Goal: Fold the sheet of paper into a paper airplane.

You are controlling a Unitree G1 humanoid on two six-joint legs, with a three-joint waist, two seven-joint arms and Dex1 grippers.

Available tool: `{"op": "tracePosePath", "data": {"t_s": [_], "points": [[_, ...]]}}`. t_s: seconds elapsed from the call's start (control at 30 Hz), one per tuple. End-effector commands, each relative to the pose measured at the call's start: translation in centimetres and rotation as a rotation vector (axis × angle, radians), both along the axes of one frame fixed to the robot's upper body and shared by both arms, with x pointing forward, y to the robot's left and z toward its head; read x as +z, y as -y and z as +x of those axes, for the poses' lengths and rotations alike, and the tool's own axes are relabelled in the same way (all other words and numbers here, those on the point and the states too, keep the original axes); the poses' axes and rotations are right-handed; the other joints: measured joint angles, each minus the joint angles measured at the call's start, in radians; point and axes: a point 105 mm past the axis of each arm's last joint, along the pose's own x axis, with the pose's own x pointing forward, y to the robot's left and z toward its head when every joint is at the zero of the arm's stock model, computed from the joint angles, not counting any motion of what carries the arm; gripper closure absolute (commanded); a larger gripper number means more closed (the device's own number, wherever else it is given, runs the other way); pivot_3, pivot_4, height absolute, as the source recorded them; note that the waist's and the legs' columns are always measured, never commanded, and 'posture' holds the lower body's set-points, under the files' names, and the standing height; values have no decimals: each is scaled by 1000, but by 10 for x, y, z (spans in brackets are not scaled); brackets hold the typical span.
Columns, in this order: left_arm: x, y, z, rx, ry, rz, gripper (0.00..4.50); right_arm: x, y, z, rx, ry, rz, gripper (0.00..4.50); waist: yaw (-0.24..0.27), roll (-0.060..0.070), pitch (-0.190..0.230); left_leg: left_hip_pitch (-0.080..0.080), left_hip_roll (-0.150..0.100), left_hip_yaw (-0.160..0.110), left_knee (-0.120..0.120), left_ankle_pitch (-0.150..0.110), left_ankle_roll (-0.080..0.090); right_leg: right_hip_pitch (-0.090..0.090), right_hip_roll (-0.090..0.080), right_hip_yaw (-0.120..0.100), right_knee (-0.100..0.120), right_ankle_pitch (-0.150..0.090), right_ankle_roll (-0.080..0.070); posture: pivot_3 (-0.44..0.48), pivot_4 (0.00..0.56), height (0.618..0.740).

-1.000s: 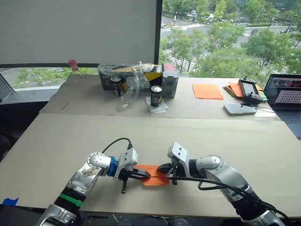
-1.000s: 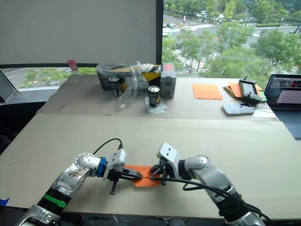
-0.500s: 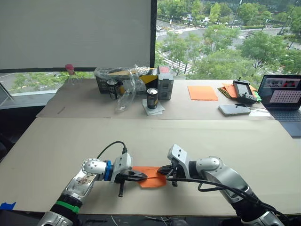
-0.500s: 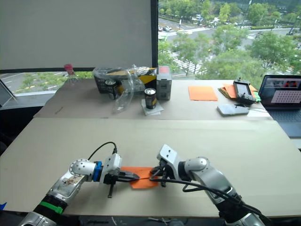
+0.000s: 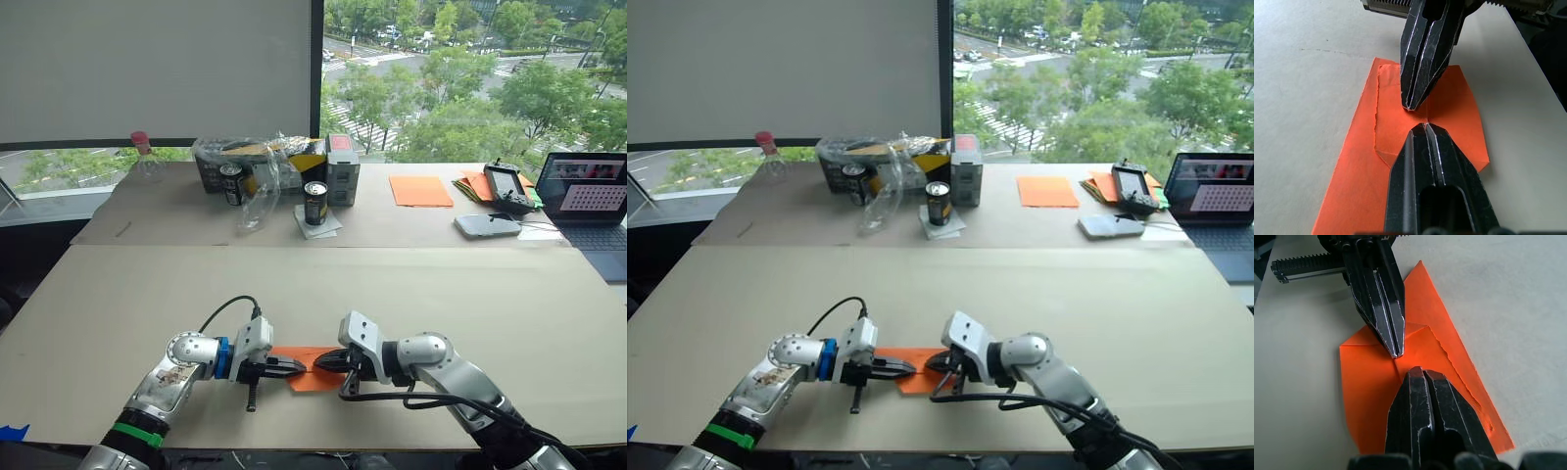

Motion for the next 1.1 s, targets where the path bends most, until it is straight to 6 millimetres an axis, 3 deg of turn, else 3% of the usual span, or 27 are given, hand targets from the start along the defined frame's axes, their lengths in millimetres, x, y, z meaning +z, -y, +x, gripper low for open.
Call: {"op": "tracePosePath", "data": {"t_s": [0.03,0.23,0.57,0.87,1.1], "points": [[-28,-10,-12,15,-130,97,4500,-5,-5,-9,4,-16,8,4458,0,0,0,0,0,0,0,0,0,0,0,0,0,0,0,0,150,730],[-26,-10,-11,-10,-139,112,4500,-11,-4,-8,-45,-5,-14,4458,-2,0,0,0,0,0,0,0,0,0,0,0,0,0,0,0,150,730],[-26,-7,-5,-38,-140,118,4500,-41,37,-10,-189,47,-127,4458,3,0,0,0,0,0,-1,0,0,1,0,0,0,-1,0,0,150,730],[-27,-2,1,-62,-137,112,4500,-36,76,-12,-272,144,-136,4458,9,-1,-1,1,-1,0,0,0,0,2,-1,0,-1,-1,0,0,150,730],[-27,1,4,-65,-131,102,4500,8,61,1,-256,275,36,4458,20,-2,0,0,-1,0,0,0,0,2,-1,0,-1,-1,0,0,150,730]]}}
